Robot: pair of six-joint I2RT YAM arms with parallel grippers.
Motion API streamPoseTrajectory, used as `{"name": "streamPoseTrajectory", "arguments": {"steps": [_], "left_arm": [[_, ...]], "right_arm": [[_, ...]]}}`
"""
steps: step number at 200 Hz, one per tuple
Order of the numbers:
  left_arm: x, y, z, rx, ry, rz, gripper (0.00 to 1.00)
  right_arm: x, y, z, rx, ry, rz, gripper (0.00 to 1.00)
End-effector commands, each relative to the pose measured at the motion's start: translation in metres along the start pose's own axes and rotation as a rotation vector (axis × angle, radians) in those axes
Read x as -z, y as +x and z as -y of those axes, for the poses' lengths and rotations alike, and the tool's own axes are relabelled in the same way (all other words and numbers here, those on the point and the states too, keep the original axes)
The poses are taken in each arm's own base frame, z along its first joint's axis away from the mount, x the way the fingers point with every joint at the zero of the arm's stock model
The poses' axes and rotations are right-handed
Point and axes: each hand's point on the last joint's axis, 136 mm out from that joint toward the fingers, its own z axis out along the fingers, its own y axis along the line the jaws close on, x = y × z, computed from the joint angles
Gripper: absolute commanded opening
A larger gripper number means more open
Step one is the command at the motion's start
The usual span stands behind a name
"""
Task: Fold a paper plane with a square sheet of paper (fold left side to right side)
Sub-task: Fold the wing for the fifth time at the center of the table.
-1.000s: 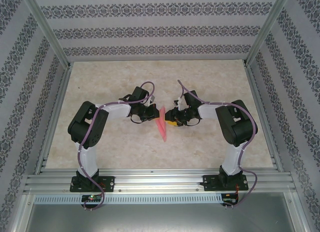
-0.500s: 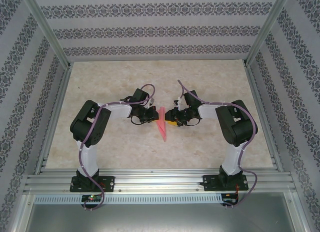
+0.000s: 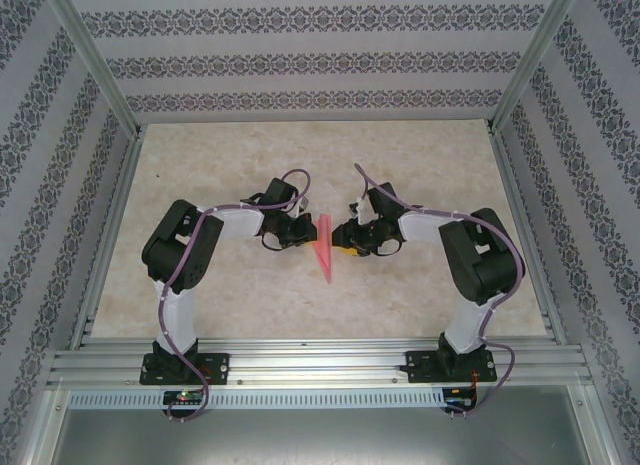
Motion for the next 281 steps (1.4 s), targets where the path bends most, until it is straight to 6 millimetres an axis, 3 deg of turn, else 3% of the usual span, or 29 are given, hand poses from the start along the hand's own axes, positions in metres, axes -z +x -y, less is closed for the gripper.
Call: {"name": "streamPoseTrajectory", "arguments": {"steps": [1,52,101,117,137,174,235,281], "left_arm": [[-0.006,-0.004,-0.010,-0.021,-0.023,-0.006,0.04],[-0.006,-0.004,-0.010,-0.036,-0.021,-0.024,0.03],[-0.004,-0.003,-0.011,-0.051,-0.020,-0.044,0.02],[-0.003,-0.003,-0.012,-0.054,-0.021,-0.047,0.02],[-0.003,-0.003,-0.013,-0.055,-0.021,-0.052,0.02],[-0.002,-0.002,-0.013,-0.060,-0.017,-0.059,0.02],[-0.003,-0.002,-0.012,-0.067,-0.004,-0.071,0.01],[-0.003,0.000,-0.012,-0.072,-0.003,-0.075,0.01]], "right_arm": [[0.009,0.009,-0.004,0.046,0.035,0.022,0.42],[-0.004,0.035,-0.033,0.042,-0.098,0.012,0.29],[-0.002,0.053,-0.039,0.046,-0.098,0.041,0.29],[-0.001,0.057,-0.034,0.066,-0.001,0.044,0.29],[0.007,0.060,-0.028,0.153,0.240,0.046,0.37],[0.016,0.058,-0.022,0.192,0.486,0.105,0.36],[-0.011,0.069,-0.034,0.229,0.583,0.069,0.34],[-0.021,0.064,-0.035,0.239,0.616,0.066,0.30]]}}
